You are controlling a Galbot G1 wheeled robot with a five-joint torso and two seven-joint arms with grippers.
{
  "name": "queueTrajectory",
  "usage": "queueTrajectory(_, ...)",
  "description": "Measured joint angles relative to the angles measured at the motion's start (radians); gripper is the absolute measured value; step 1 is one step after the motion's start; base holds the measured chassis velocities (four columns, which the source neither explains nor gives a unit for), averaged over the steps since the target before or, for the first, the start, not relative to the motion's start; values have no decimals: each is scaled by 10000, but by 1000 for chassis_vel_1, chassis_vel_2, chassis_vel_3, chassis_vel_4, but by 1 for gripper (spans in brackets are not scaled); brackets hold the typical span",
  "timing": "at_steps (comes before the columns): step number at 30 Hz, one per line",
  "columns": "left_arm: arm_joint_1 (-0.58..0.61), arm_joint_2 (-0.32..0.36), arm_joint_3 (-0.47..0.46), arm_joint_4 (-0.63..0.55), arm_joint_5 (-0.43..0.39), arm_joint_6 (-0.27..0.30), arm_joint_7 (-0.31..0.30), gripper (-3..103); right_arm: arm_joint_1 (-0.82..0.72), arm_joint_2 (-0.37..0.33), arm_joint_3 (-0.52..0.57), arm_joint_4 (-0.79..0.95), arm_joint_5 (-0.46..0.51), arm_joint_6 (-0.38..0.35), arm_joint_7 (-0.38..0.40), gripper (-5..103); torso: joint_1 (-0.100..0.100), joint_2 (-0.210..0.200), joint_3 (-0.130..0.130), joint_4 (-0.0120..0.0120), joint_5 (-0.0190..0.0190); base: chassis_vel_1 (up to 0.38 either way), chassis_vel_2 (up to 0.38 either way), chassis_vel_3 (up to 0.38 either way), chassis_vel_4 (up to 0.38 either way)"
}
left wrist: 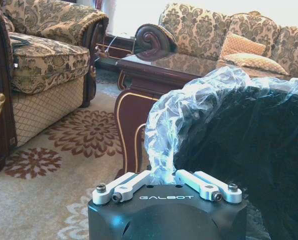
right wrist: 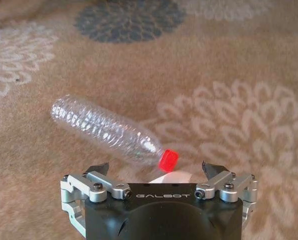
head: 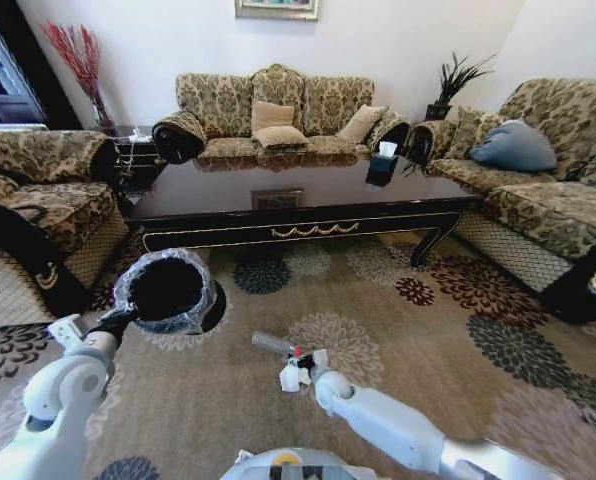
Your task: Move to the front of the table and pick up the trash from the floor, then place it into the trash bin.
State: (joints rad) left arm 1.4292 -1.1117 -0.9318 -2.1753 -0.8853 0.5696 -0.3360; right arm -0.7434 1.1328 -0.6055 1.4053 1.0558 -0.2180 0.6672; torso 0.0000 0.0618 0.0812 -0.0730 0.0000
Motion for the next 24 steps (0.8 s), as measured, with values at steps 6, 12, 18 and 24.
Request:
queueTrajectory(6, 13, 22, 19, -18, -41, -8, 22, 2, 126, 692, 48, -132, 1310, -726, 1445, 100, 0, 0, 0, 0, -2, 0, 0, 0, 0)
queueTrajectory(12, -114, 129, 131, 189, -34, -17, 33, 2, -156, 1300, 409, -776, 1646, -714, 1862, 100, 0, 1, 0, 0, -3, 0, 0, 0, 0)
queueTrajectory(18, -212, 117, 224, 380, 28, -19, 37, 2, -201, 1615, 353, -1578, 1329, -579, 1580, 100, 0, 0, 0, 0, -1, 0, 0, 0, 0)
queueTrajectory(24, -203, 36, 281, 377, 72, -19, 39, 2, -140, 1713, 302, -1987, 1001, -486, 1328, 91, 0, 1, 0, -1, -1, 0, 0, 0, 0)
